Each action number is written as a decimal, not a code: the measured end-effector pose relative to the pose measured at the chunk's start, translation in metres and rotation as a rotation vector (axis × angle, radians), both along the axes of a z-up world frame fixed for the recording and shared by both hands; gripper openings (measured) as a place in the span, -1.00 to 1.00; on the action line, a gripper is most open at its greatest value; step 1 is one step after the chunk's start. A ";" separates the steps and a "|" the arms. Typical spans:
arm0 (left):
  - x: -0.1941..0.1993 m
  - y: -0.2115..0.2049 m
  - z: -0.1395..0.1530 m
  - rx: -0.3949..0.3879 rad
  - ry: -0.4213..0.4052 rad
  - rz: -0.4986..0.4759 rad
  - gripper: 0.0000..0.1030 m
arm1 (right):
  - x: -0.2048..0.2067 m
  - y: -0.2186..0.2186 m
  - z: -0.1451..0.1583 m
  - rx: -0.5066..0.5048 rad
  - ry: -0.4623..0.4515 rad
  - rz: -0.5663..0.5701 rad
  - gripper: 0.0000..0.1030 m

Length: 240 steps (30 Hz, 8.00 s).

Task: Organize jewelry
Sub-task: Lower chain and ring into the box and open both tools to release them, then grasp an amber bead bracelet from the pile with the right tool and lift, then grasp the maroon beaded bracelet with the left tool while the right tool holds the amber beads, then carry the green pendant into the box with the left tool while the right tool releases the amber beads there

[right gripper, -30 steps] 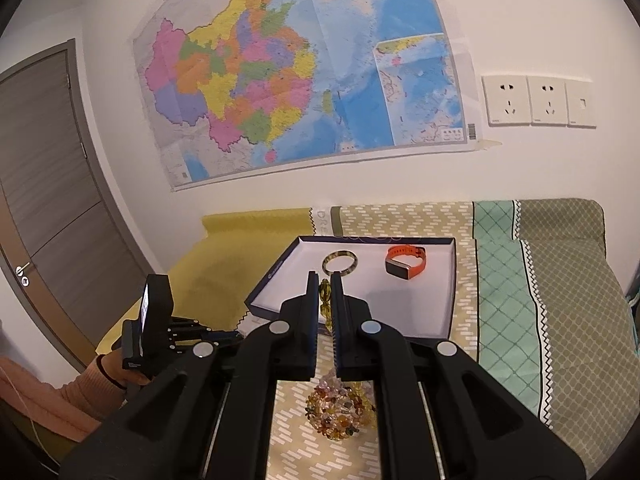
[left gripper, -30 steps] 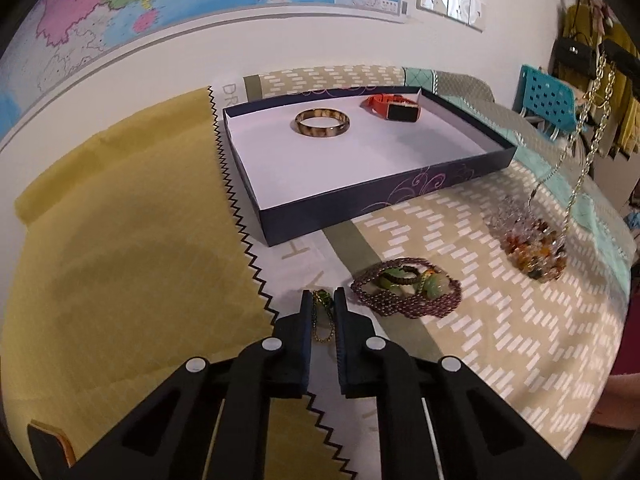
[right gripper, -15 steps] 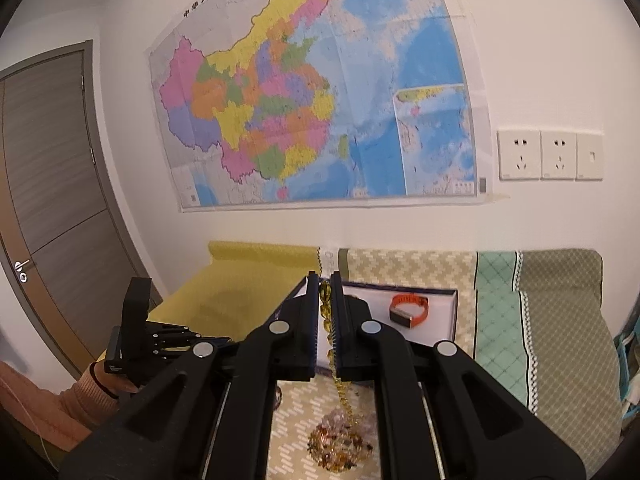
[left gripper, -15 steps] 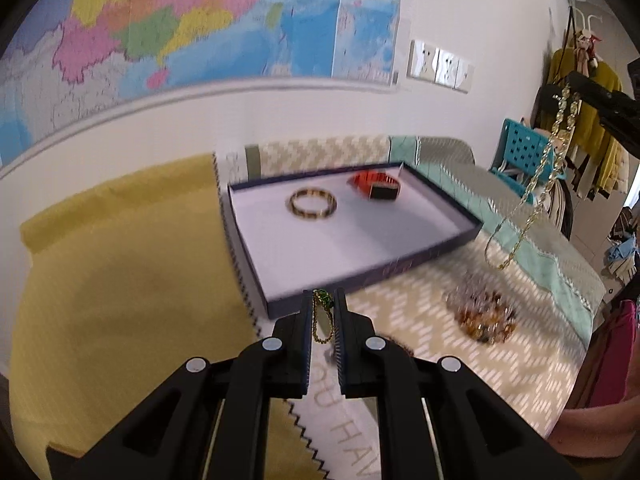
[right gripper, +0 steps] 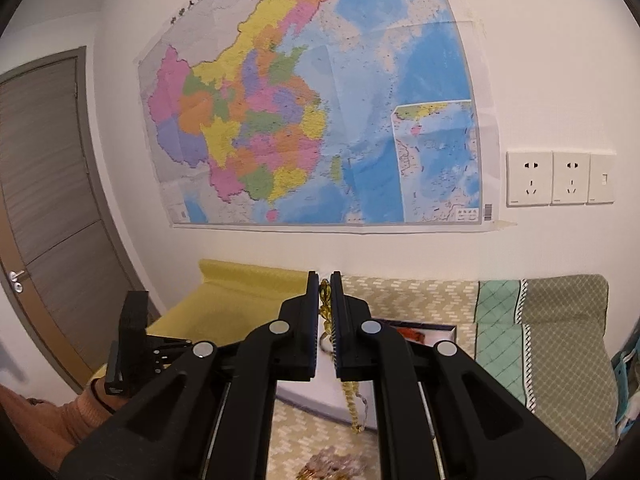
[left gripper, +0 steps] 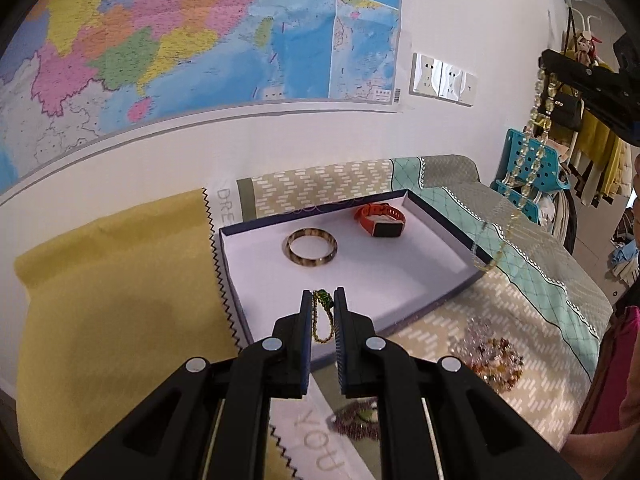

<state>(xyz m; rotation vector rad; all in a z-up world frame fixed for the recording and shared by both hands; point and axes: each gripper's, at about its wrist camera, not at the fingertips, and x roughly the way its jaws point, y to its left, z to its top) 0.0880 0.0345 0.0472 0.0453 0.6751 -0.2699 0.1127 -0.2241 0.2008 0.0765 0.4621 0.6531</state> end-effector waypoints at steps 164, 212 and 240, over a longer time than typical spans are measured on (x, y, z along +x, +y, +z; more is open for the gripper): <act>-0.037 -0.037 -0.082 -0.047 0.221 -0.097 -0.29 | -0.081 -0.033 -0.139 -0.072 0.314 0.052 -0.80; -0.010 -0.026 -0.016 -0.083 0.074 -0.068 -0.73 | -0.005 -0.013 -0.114 -0.009 0.268 0.046 -0.80; 0.036 -0.023 -0.020 -0.050 0.089 -0.023 -0.73 | 0.051 -0.012 -0.131 -0.046 0.295 -0.027 -0.80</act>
